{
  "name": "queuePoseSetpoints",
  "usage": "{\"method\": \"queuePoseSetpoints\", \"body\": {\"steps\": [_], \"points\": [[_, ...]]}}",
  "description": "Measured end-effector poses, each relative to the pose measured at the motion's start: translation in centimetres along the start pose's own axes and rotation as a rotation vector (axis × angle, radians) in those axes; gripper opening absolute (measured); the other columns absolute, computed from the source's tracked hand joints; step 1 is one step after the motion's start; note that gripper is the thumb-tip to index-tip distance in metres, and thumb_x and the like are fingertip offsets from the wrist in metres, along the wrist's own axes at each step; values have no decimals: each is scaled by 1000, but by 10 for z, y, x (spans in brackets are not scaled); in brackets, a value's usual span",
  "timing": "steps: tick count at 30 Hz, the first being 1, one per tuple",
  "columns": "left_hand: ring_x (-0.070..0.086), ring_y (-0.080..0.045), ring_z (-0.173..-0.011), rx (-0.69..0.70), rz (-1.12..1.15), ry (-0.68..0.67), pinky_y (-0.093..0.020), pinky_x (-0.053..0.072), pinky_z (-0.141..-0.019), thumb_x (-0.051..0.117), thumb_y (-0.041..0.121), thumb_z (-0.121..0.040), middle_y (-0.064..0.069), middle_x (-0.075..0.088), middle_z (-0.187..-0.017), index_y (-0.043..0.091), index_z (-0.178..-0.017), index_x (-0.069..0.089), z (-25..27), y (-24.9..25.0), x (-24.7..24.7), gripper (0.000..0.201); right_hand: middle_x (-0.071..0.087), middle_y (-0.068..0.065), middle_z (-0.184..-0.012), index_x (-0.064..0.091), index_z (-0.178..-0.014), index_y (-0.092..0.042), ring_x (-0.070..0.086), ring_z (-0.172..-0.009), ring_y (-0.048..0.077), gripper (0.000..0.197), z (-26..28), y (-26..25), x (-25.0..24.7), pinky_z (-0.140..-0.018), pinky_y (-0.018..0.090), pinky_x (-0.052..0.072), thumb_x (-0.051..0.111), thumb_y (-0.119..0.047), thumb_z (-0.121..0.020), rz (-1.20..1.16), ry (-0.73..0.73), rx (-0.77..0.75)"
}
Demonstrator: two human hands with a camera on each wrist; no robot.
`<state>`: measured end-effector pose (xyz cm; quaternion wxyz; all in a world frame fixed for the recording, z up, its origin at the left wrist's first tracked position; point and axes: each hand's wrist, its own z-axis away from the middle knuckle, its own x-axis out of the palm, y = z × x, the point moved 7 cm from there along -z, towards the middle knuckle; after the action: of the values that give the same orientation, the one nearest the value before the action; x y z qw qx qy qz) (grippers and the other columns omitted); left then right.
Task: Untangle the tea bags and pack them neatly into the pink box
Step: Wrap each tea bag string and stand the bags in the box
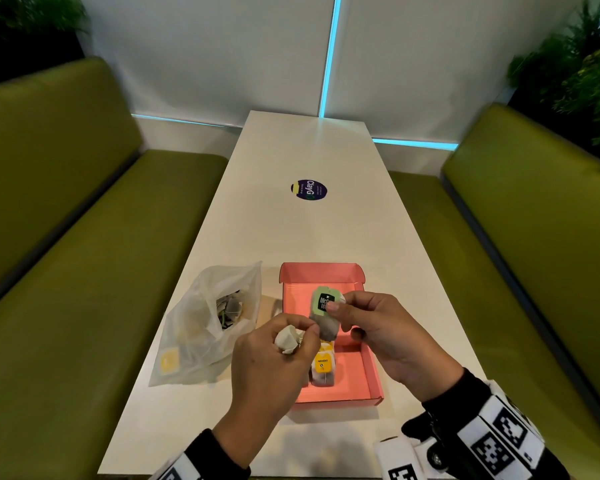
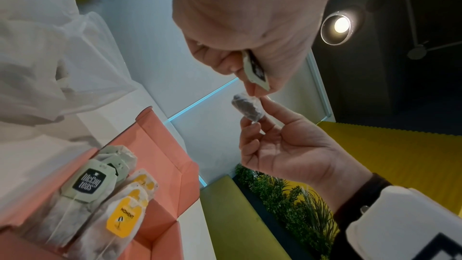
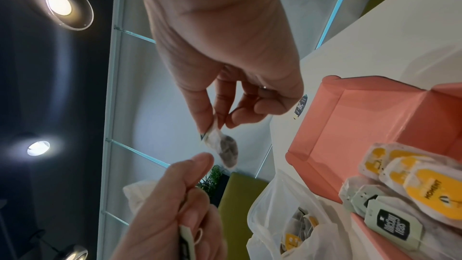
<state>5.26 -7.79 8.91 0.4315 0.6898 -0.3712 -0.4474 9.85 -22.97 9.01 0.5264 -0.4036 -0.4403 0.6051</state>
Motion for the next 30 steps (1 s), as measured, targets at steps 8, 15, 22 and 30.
{"method": "queuePoseSetpoints", "body": {"steps": [8, 15, 22, 30], "points": [[62, -1, -66, 19, 13, -11, -28, 51, -60, 73, 38, -71, 29, 64, -65, 58, -64, 62, -3, 1, 4, 24, 55, -3, -56, 67, -63, -15, 45, -52, 6, 12, 3, 1, 3, -48, 15, 38, 70, -13, -74, -50, -27, 21], [62, -2, -61, 67, 29, 1, -27, 50, -55, 63, 42, -67, 27, 64, -63, 56, -69, 62, 1, 6, 6, 15, 55, -11, -49, 67, -66, -14, 46, -46, 0, 12, 5, 0, 1, -43, 11, 37, 71, -13, -77, -20, 44, -11], [62, -4, -58, 117, 27, 47, -26, 50, -51, 55, 56, -65, 24, 65, -66, 58, -69, 62, 1, 11, 3, 8, 57, -11, -44, 64, -69, -6, 50, -40, -1, 10, 8, -2, 5, -42, 12, 39, 70, -7, -77, -46, 49, -44], [60, -4, -55, 43, 102, 19, -26, 50, -52, 80, 27, -72, 19, 64, -55, 42, -65, 68, -1, 8, 1, 20, 59, -3, -54, 68, -74, -4, 54, -48, 1, 5, 8, -5, 2, -47, 13, 43, 73, -7, -75, 28, 64, -103]]}}
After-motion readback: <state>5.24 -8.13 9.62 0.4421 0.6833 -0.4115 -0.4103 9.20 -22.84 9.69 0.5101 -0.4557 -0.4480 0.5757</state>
